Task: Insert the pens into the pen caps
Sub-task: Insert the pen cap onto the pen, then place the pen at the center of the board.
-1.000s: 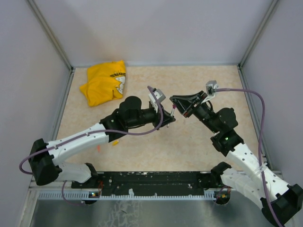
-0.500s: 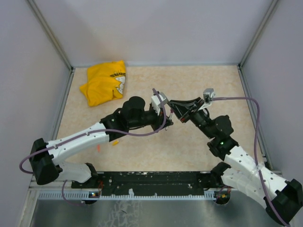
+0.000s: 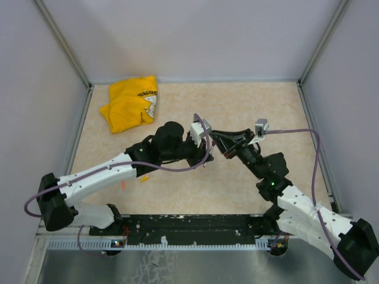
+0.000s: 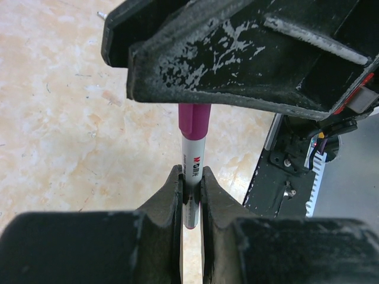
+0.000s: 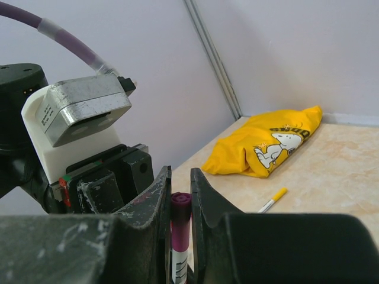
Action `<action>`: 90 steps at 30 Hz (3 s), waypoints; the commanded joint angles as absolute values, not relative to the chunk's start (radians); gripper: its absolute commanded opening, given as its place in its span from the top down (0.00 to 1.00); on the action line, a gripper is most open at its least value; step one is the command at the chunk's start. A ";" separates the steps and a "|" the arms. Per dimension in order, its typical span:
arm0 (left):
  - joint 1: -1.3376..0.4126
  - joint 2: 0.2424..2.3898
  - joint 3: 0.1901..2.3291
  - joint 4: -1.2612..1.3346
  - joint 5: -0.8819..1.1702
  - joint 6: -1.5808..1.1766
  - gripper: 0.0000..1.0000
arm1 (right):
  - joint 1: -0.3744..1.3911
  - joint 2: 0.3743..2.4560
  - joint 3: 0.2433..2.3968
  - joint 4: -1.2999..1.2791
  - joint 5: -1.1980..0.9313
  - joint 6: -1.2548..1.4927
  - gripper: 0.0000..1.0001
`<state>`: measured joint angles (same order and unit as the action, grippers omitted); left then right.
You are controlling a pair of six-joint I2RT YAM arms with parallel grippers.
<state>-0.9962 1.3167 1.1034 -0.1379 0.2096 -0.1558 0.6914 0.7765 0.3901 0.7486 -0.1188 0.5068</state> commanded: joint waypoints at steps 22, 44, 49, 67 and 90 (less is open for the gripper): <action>-0.983 1.256 1.339 0.235 0.134 -0.118 1.00 | 0.753 0.862 0.491 0.261 -0.215 0.502 1.00; -0.983 1.207 1.287 0.057 0.131 -0.076 1.00 | 0.738 0.834 0.965 0.004 -0.111 0.379 0.90; -0.983 1.206 1.269 0.028 0.133 -0.083 1.00 | 0.738 0.798 0.975 0.051 -0.145 0.383 0.81; -0.940 1.180 1.060 -0.027 -0.022 -0.255 1.00 | 0.738 0.603 0.786 0.008 0.091 0.376 0.62; -0.597 1.620 1.084 -0.284 -0.052 -0.294 1.00 | 0.738 0.703 0.761 -0.152 0.091 0.479 0.65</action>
